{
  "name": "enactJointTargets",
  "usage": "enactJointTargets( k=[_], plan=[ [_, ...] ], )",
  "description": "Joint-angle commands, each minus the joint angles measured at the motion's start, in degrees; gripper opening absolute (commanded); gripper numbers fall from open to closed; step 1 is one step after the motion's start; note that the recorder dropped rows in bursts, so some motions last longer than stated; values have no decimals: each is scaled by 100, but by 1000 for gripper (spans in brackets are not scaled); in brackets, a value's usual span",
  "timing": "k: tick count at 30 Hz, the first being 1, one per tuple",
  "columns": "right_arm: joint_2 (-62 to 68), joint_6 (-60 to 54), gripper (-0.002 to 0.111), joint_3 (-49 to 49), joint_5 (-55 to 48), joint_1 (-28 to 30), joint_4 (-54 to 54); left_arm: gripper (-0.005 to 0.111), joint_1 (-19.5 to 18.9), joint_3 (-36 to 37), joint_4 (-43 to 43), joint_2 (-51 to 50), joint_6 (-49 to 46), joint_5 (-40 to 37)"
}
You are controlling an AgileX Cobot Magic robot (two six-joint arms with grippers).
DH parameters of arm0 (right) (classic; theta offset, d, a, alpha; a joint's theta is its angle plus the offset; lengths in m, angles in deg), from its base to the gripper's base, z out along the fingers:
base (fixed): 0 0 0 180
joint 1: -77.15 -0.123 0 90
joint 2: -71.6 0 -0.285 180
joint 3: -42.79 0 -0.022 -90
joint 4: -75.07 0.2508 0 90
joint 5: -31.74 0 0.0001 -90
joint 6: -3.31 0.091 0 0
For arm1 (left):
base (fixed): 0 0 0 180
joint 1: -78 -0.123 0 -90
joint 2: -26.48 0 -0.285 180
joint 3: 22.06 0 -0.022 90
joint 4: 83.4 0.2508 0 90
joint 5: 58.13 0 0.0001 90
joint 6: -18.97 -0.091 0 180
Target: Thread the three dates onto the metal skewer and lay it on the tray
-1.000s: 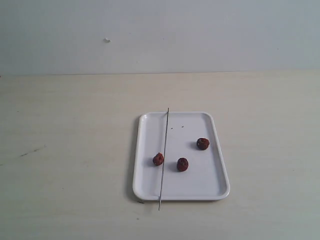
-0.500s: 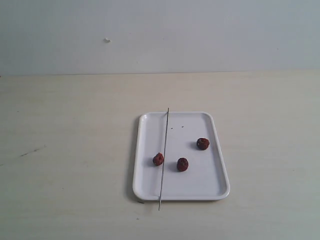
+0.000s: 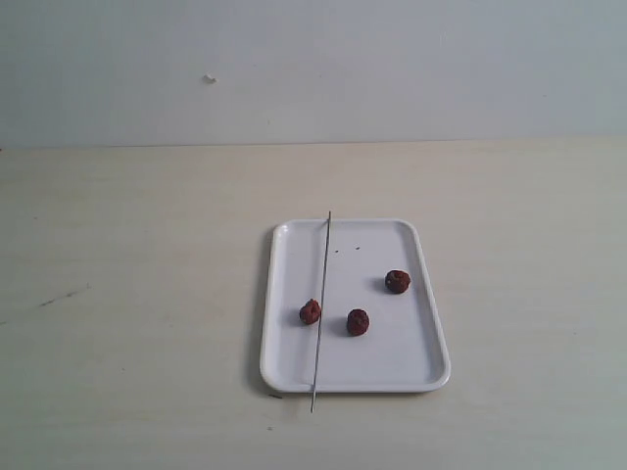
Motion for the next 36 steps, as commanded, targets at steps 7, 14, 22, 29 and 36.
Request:
enactJointTargets(
  k=[7,14,22,29,36],
  plan=[
    [-32,-9,0,-28,30,-7,-11,0,-7,14,-609,37,341,975],
    [-32,-9,0,-28,30,-7,-11,0,-7,14,-1158,37,927,2682],
    [-32,-9,0,-28,30,-7,-11,0,-7,-724,-1200,-204,1536,3661],
    [-32,-9,0,-28,30,-7,-11,0,10,-3504,-924,-3849,397,-119],
    [-32,-9,0,-28,30,-7,-11,0,1482,-5446,-2183,-7337,-1219,-2522]
  ],
)
